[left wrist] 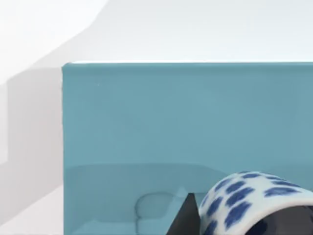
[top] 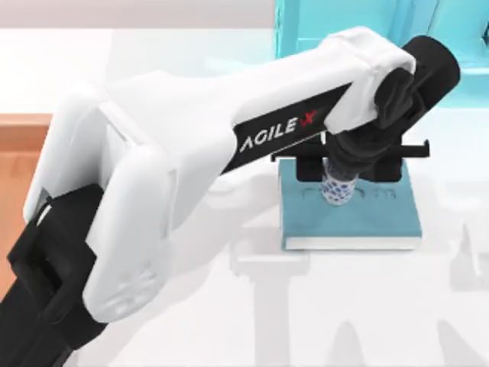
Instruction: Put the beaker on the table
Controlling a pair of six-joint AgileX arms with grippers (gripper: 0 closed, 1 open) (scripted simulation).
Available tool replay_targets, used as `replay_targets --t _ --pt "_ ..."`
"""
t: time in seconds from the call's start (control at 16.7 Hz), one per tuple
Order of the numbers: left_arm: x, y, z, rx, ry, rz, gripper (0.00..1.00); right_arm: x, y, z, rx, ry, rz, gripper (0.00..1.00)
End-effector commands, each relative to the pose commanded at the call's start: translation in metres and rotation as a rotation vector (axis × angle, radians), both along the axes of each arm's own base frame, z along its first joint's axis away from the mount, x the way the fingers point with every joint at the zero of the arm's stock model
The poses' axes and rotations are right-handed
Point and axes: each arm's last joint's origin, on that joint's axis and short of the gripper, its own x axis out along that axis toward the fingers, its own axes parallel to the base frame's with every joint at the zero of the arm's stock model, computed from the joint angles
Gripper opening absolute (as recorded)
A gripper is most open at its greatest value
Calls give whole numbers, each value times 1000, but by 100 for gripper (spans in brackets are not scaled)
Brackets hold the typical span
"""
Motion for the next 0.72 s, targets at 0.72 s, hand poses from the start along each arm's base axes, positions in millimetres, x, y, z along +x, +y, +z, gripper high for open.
replay_targets --t 0.72 --pt "-2 -2 1 0 0 -5 0 0 0 0 0 0 0 100"
